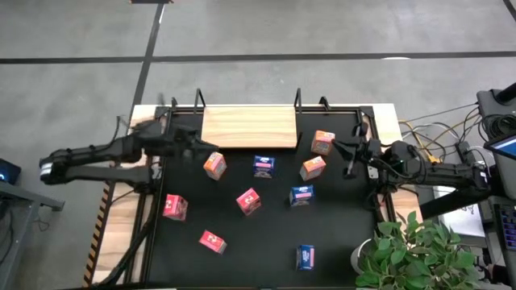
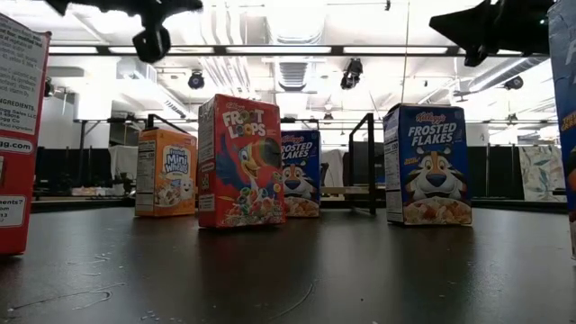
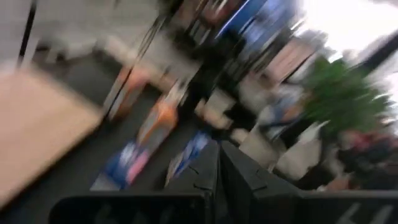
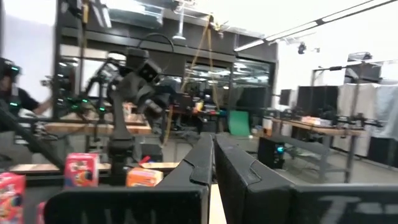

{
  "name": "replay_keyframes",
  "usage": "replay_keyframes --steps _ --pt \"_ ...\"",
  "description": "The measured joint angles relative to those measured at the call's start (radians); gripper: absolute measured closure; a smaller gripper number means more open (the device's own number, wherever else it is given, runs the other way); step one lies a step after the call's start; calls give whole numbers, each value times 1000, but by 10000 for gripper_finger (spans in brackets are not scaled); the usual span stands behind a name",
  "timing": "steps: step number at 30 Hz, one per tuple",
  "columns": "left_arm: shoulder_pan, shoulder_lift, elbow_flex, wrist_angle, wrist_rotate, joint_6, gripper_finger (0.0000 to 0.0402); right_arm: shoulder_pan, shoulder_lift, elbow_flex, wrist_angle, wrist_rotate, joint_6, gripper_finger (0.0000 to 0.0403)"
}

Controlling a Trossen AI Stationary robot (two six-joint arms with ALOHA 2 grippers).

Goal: Stack cereal on shelf
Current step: Put the bottom left orange cereal box on the shelf

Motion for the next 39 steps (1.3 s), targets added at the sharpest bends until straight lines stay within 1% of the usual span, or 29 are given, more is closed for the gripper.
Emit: replay_keyframes --steps 4,9,13,16,19,22,25,28,32,36,39 --pt "-85 135 146 -237 -98 -72 402 0 11 6 -1 72 -14 394" --pt "-197 299 328 -512 -204 -169 402 0 10 7 -1 89 -36 394" --pt "-241 422 460 -713 -207 -264 402 0 9 7 0 90 -54 394" --pt "-242 510 542 -877 -215 -301 402 0 9 7 1 90 -63 394" --pt "-238 587 598 -995 -240 -325 400 0 9 7 4 90 -66 394" --pt "-226 652 632 -1067 -244 -326 390 0 9 7 4 90 -67 394" --pt "-206 695 653 -1116 -246 -306 368 0 9 8 4 90 -67 394" --pt "-184 723 657 -1126 -252 -270 334 0 9 9 3 90 -66 394" --pt "-145 734 655 -1134 -254 -219 273 0 9 9 0 90 -66 394" --pt "-97 735 636 -1142 -298 -194 210 0 9 9 -1 90 -66 394" --pt "-66 735 617 -1141 -312 -169 175 0 9 9 -9 90 -65 394"
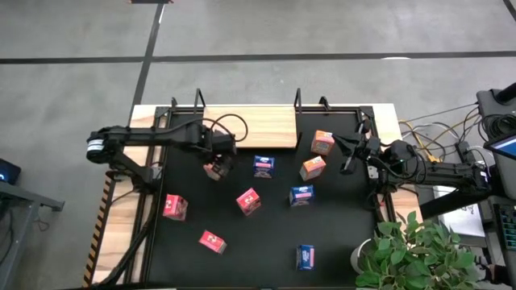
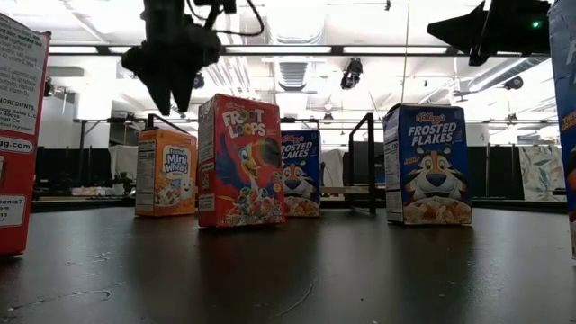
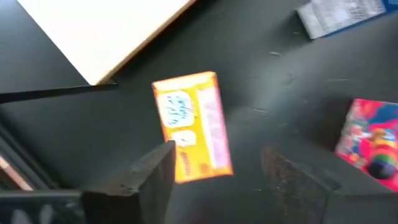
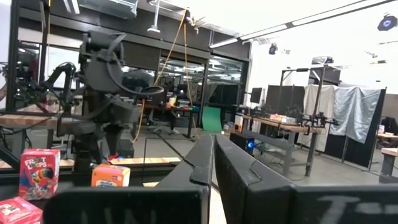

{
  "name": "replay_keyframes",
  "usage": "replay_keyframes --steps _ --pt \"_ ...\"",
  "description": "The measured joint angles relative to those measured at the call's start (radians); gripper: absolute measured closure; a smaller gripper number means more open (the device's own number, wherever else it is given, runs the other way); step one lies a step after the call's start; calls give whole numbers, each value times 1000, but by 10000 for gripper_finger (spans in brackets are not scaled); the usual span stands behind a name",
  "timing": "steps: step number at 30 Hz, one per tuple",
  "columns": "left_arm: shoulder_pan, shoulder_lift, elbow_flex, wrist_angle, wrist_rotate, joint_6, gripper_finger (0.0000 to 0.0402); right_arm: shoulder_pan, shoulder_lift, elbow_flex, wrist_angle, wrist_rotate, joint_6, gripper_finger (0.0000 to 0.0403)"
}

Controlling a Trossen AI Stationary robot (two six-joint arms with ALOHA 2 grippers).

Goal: Stack cereal on shelf
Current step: Put the bottom left orange cereal box on the shelf

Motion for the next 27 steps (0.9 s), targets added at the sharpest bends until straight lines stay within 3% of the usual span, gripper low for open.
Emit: replay_keyframes --steps 4,12,27 --pt "28 -1 -46 29 0 27 152 0 0 0 -16 0 0 394" --pt "44 -2 -117 88 0 48 158 0 0 0 -25 0 13 394" --pt "44 -2 -126 114 0 70 228 0 0 0 -29 0 19 394"
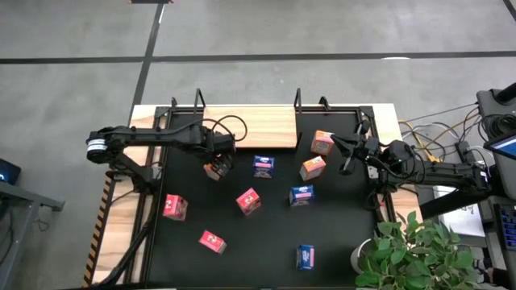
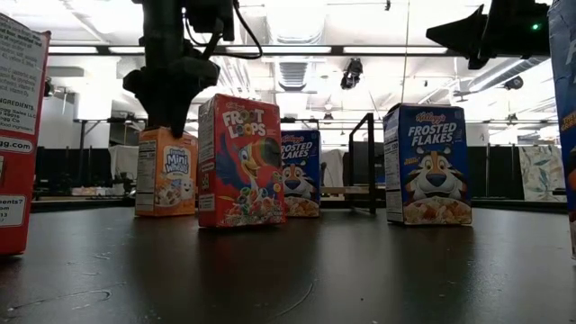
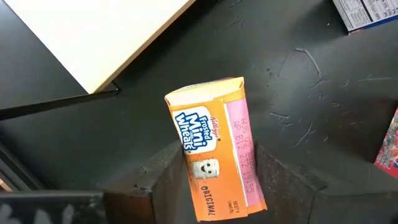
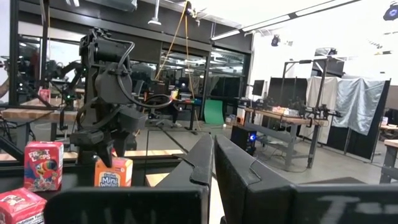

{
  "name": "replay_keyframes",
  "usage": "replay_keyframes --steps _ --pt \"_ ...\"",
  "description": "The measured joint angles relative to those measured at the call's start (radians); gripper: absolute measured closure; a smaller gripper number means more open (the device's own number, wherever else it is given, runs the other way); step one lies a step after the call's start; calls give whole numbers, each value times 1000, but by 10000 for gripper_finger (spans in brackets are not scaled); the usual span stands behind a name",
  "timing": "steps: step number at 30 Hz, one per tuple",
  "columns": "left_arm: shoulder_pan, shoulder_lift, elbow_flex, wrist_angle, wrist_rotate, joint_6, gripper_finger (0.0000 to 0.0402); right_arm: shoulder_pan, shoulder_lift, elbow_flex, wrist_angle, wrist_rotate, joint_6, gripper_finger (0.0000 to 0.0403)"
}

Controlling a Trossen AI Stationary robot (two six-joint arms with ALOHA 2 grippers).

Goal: Stack cereal on shelf
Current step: Put the bottom left orange cereal box on the shelf

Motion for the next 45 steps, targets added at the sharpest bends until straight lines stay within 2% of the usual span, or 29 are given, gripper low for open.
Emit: replay_keyframes --steps 7,12,16,21,23,26,33,37,45 --pt "0 0 17 -16 0 6 247 0 0 0 0 0 0 394" --pt "0 0 148 -78 0 175 248 0 0 0 0 0 0 394" --pt "8 0 264 -76 -1 531 248 0 0 0 0 0 -2 394" --pt "42 0 332 -60 -29 1058 249 0 0 0 0 0 0 394" --pt "84 0 334 -32 -69 1212 249 0 0 0 0 0 0 394" --pt "188 0 331 31 -75 1373 249 0 0 0 -2 0 9 394" --pt "471 43 332 93 24 1563 249 0 0 0 -23 0 26 394" --pt "588 102 332 88 69 1625 249 0 0 0 -24 0 27 394" --pt "624 208 407 80 115 1641 249 0 0 0 -45 0 36 394"
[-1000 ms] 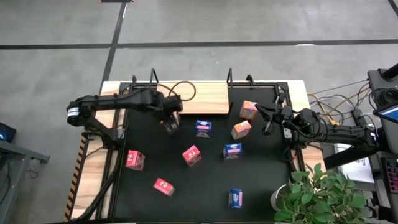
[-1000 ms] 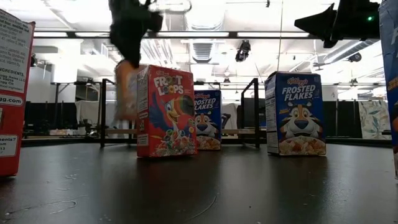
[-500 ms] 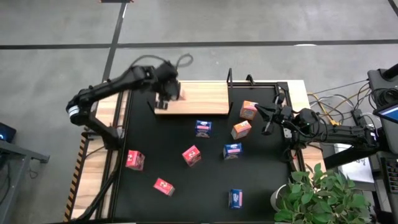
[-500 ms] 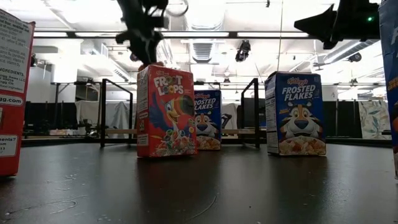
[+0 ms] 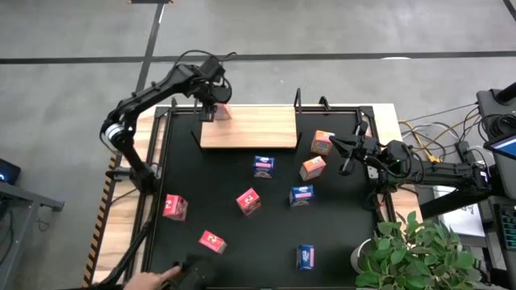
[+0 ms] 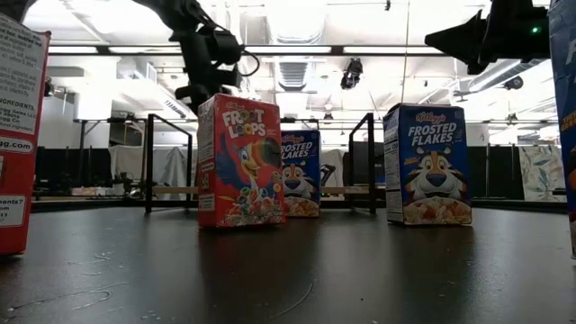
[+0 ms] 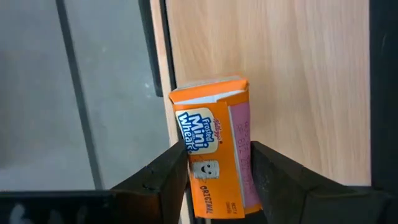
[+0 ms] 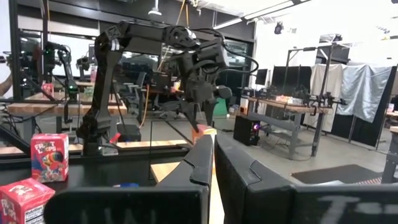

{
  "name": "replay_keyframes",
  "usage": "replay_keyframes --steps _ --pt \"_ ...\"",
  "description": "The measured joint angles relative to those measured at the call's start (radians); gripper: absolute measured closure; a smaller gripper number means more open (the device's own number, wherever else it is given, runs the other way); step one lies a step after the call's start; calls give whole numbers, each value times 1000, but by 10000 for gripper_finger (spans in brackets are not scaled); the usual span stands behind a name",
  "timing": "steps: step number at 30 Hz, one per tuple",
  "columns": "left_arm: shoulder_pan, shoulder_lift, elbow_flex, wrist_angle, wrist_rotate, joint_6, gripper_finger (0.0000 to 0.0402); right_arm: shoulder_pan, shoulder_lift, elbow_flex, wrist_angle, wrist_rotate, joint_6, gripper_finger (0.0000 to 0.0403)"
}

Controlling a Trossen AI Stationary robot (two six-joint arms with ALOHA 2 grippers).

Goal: Stack cereal on shelf
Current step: Put the bottom left orange cereal box on the shelf

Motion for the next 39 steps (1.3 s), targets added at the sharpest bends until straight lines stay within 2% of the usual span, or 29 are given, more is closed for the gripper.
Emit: replay_keyframes --steps 10,26,35,39 --pt "2 52 38 -1 -28 -79 249 0 0 0 -25 0 -4 394" --pt "1 53 38 7 -28 -116 247 0 0 0 -26 0 -3 394" --pt "1 53 37 33 -28 -136 183 0 0 0 -25 0 -17 394" --pt "1 53 47 36 -28 -120 169 0 0 0 -25 1 -21 394"
